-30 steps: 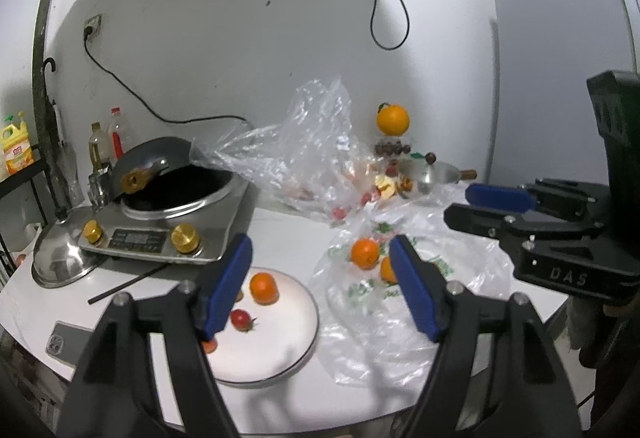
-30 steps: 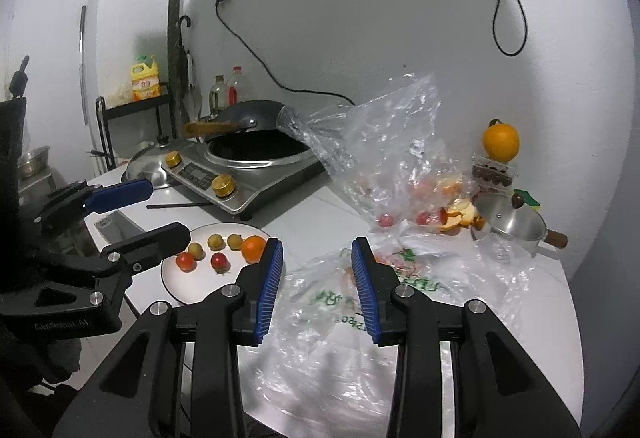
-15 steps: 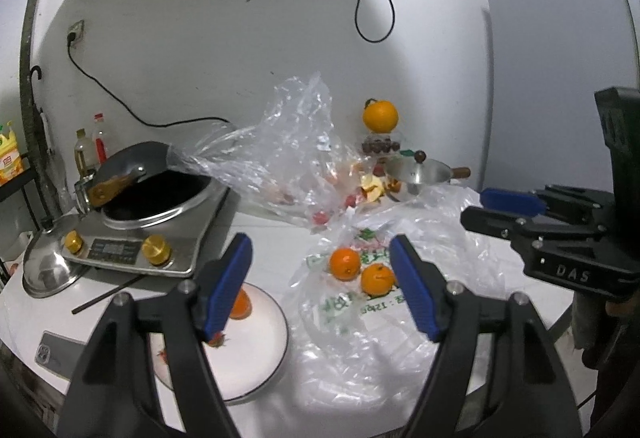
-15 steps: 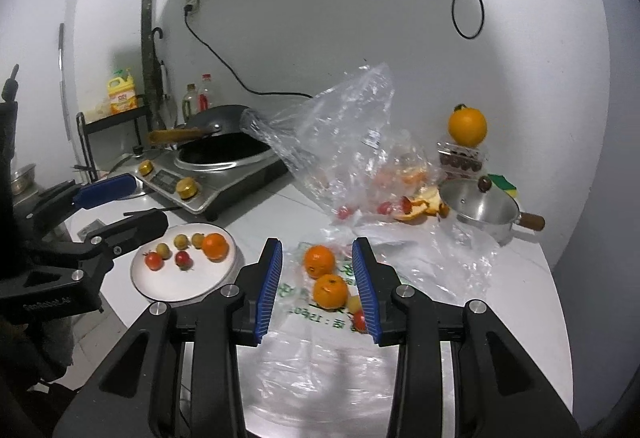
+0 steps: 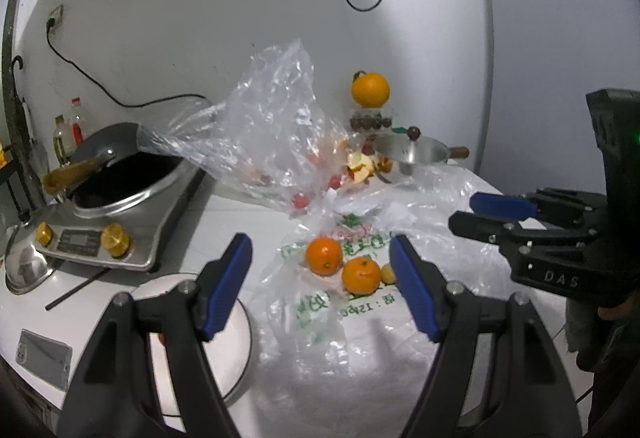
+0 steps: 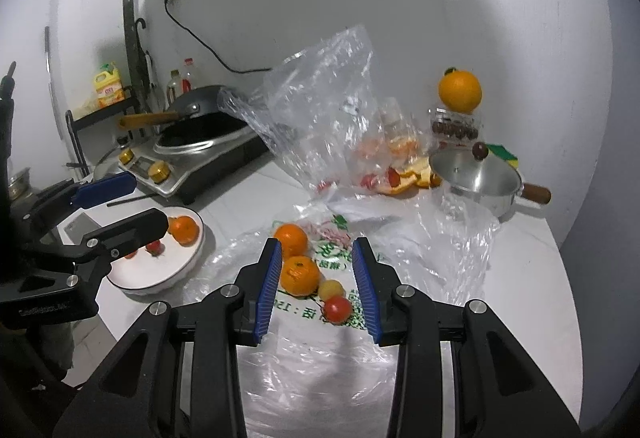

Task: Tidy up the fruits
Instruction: 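Grasp a mandarin orange with the left gripper while the right gripper grasps a red tomato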

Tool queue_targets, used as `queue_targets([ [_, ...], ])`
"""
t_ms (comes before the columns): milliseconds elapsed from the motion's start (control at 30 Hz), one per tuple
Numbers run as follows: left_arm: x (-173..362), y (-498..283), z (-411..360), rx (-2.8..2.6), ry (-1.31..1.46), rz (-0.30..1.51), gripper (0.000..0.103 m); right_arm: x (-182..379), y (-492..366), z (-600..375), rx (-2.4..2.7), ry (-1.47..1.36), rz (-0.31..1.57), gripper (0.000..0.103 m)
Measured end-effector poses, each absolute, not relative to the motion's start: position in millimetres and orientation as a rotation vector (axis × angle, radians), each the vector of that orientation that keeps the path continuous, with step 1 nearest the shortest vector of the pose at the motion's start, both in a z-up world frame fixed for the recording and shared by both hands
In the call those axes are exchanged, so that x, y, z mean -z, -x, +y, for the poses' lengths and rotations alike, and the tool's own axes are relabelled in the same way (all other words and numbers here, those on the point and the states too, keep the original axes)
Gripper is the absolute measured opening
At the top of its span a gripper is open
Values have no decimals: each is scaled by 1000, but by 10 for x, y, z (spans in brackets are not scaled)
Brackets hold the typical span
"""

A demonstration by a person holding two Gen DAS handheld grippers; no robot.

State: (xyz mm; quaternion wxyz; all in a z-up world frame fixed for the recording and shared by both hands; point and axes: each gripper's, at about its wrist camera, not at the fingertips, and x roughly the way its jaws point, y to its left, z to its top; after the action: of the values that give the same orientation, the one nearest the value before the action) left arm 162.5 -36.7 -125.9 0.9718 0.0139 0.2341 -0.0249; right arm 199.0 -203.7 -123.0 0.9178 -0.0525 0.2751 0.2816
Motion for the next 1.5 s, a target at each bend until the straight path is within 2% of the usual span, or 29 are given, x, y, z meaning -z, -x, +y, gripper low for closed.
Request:
queue_targets([
  [667, 1699, -2170, -464, 72, -1, 586, 73, 1896, -2526, -1972, -588, 124, 754, 39],
  [1333, 1932, -2449, -613, 70, -9, 667, 73, 2240, -2723, -1863, -635, 139, 889, 39],
  [1433, 1971, -2499, -672, 72, -25, 684, 73, 2228, -2718, -1870, -640, 152, 880, 33],
  [1500, 1998, -2529, -713, 76, -33, 696, 73, 2220, -2720, -1901, -640, 149, 874, 33],
])
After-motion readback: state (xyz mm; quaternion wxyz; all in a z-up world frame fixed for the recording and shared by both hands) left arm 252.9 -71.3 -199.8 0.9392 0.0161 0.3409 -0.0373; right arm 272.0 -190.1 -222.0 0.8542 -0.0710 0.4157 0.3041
